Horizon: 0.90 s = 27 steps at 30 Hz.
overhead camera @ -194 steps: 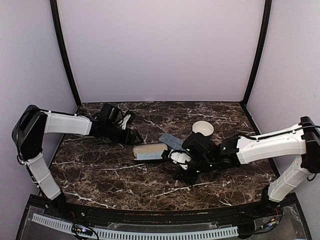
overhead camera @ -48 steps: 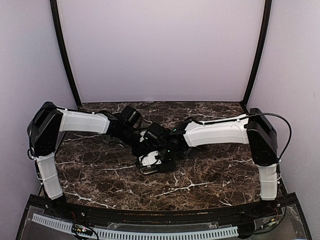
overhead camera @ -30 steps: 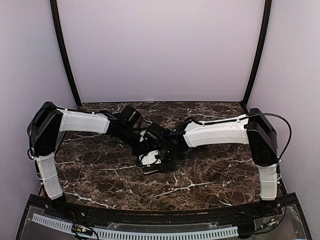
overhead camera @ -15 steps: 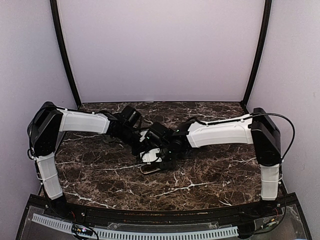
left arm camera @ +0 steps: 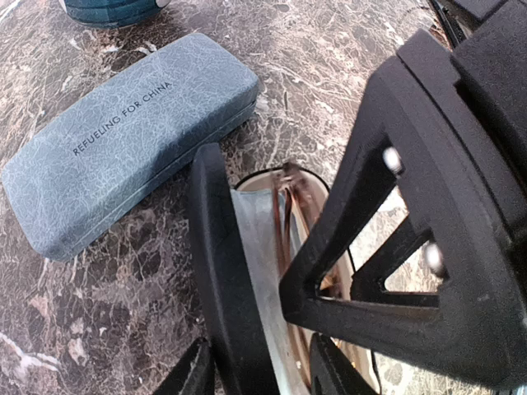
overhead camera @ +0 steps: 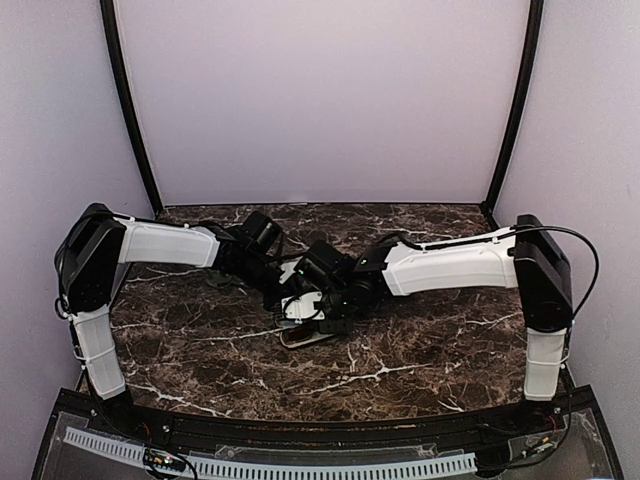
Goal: Organize the sunglasses
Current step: Place the sunglasses in the sunglasses case.
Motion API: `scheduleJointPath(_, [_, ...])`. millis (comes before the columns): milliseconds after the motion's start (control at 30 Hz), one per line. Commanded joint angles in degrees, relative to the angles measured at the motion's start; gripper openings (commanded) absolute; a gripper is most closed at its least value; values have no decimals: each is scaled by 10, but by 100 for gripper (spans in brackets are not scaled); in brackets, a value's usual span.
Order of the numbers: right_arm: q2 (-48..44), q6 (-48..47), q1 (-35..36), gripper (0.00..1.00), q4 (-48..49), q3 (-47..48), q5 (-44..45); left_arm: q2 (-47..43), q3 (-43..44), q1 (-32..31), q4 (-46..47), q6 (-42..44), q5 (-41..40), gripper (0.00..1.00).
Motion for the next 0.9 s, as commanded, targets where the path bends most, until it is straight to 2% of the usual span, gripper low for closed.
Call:
scheduleJointPath(0, [-21,13,2,40,25,-10,8,-1,-4,-3,-8,8,9,40])
scheduleJointPath(367, [-34,47,-6,39,43,-23,17,-1,-3,-3,-8,8,5,39])
scheduleJointPath(567, [-85,99,-26,38,74,-81,-15,-12,-10,-3,3,0,-3,37])
scheduleJointPath(867, [-157,216,-64,46,151,-176,-26,-18,-20,-4,21,-21,-10,35])
